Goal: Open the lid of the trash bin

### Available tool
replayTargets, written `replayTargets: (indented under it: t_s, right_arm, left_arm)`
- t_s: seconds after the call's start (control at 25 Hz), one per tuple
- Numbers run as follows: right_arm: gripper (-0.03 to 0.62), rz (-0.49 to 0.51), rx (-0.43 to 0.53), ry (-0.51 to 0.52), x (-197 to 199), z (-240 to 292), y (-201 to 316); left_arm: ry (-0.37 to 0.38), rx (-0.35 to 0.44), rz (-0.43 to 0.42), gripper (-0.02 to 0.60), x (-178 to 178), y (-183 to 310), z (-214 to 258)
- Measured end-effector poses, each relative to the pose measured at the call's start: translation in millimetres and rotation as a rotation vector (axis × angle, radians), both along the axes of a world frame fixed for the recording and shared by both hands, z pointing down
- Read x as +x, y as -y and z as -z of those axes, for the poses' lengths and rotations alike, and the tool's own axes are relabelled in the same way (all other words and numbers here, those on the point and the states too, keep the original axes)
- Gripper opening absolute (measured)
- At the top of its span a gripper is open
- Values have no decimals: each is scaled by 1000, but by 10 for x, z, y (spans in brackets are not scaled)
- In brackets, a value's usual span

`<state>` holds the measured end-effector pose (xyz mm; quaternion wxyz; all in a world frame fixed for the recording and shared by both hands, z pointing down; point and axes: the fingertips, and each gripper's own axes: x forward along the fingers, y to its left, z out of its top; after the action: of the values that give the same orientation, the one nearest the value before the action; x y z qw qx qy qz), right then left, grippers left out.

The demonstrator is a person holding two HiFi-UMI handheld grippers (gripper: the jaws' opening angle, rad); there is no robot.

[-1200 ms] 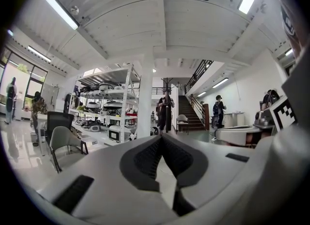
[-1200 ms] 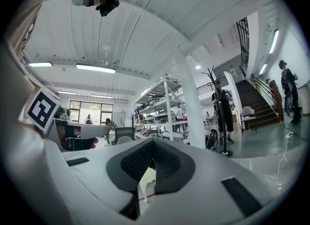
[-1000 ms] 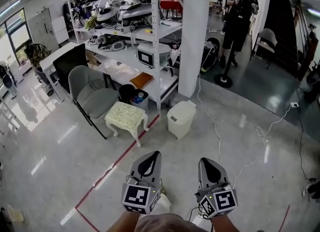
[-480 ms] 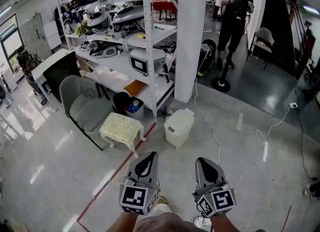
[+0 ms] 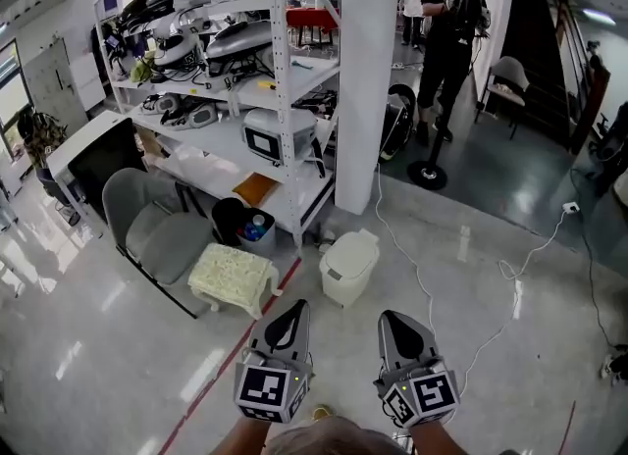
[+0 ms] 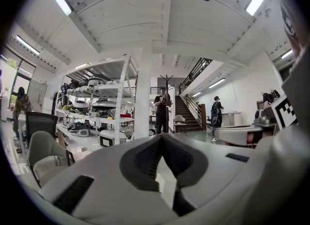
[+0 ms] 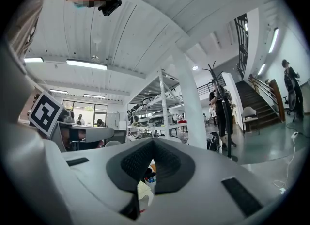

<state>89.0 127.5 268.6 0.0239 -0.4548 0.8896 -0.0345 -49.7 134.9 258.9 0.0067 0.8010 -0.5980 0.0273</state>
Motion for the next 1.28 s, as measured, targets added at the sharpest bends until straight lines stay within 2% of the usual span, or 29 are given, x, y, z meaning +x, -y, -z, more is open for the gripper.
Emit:
replayTargets:
  t_s: [0.52, 0.92, 1.28]
  right_arm:
    - [32, -47, -6, -9, -134, -54, 401]
    - [32, -59, -11, -7, -134, -78, 900]
    - [32, -47, -12, -14, -124, -77, 1571]
  left_arm:
    - [-16, 0, -56, -2, -113, 487, -22]
    - [-21, -4, -51, -2, -129, 975, -86]
    - [-30, -1, -33, -2, -124, 1631, -113]
